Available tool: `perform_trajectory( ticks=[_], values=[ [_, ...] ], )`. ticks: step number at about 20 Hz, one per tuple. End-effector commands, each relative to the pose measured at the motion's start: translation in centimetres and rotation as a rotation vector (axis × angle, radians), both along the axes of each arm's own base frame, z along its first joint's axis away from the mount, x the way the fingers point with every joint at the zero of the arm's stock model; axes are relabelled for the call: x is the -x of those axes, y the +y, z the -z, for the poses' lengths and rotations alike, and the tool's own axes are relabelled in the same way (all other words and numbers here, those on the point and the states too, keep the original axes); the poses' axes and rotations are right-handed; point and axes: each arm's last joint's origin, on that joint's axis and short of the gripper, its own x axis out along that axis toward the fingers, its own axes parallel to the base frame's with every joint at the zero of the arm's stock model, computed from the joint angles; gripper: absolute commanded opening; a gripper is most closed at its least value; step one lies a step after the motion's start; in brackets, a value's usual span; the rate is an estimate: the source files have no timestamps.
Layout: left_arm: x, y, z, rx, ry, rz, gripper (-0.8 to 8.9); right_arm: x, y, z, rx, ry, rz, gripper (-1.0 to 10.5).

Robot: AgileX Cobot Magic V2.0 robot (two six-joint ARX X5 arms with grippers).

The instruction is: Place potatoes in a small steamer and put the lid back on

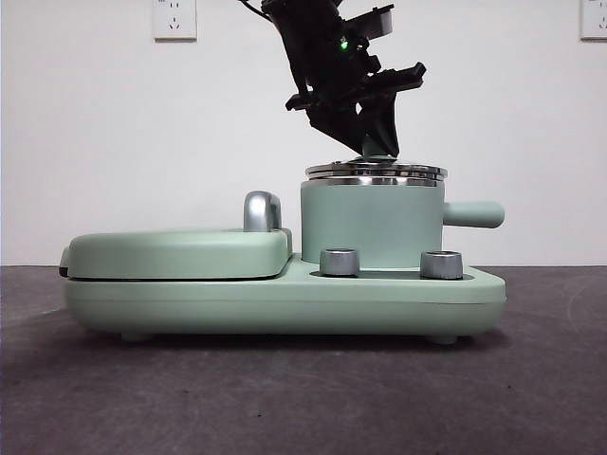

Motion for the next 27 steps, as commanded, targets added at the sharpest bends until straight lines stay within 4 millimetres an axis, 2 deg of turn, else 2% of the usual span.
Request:
perform_trajectory(
  ticks=[1,13,21,23,27],
  values=[
    [0.3,-0.2,2.7,-0.123,0.102,0.001,0.16,-0.1,0.1,-0.1,-0.012,-0.004,-0.001,3.4],
    [0.5,0.0,2.9,-0.122,0.152,-0.030,0.16,-0.1,0.1,-0.3,-0.020,-0.018,0.000,3.4],
    [0.2,0.1,1.5,-0.063,0.089,-0.036,0.15,-0.2,0.2,-0.4,-0.026,-0.030,-0.001,3.4],
    [0.6,0.6,0.7,-0.065,0.091,-0.040,0.16,-0.2,0.2,-0.4,-0.026,-0.030,-0.001,3.4],
    [2.4,2.6,-4.1,0.008,0.039,-0.049,0.15,-0.2,0.2,-0.4,-0.025,-0.036,-0.001,3.4]
  ],
)
